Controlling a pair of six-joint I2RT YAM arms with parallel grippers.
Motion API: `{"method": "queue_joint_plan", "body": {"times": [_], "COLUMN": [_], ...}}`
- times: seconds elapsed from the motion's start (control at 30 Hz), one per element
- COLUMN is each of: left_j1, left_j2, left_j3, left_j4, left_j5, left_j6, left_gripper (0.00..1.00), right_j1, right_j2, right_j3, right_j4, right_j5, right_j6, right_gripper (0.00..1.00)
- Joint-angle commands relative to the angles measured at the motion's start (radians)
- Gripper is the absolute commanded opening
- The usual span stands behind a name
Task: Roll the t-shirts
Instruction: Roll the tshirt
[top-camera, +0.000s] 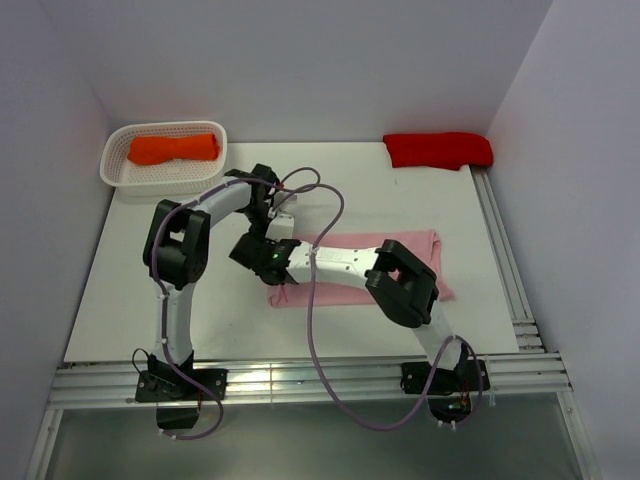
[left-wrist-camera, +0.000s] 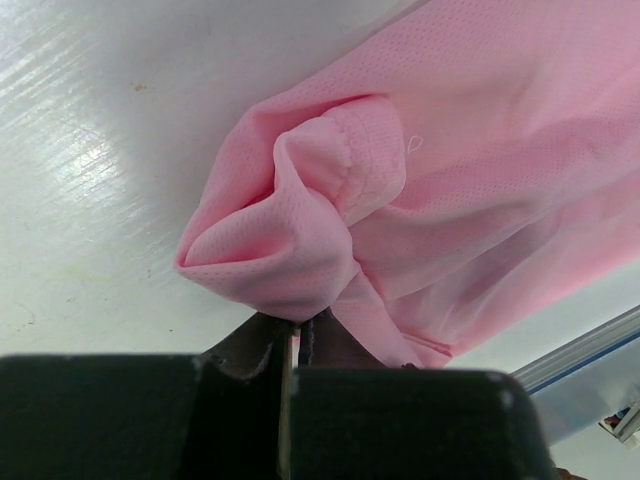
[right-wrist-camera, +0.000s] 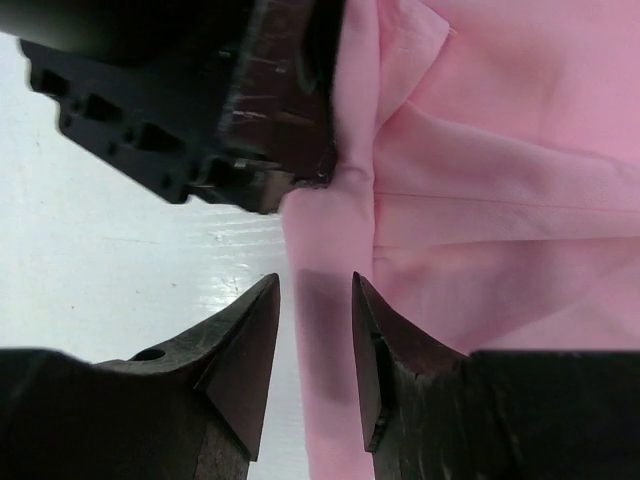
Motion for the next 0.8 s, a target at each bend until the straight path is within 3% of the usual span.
{"method": "queue_joint_plan", "body": {"times": [0.0,0.57,0.77], "left_j1": [-0.013,-0.025,-0.025], "left_j2": [0.014,0.031,0.04], "left_j3": [0.029,0.068,0.085], "left_j4": [-0.025,-0.059,-0.067], "left_j5": [-0.031,-0.034,-0.039], "left_j6": [0.002,0.002,0.002], "left_gripper": [0.0,0.0,0.0], "right_j1": [0.02,0.06,0.078], "right_j2": [0.023,0.267,0.333], "right_j3": [0.08,0.37,0.465], "right_j4": [-0.075,-0.35,-0.485], "right_j5": [0.109,0.208,0.211], "right_j6": [-0.023,-0.009,0.034], "right_gripper": [0.43,0.44,0.38]}}
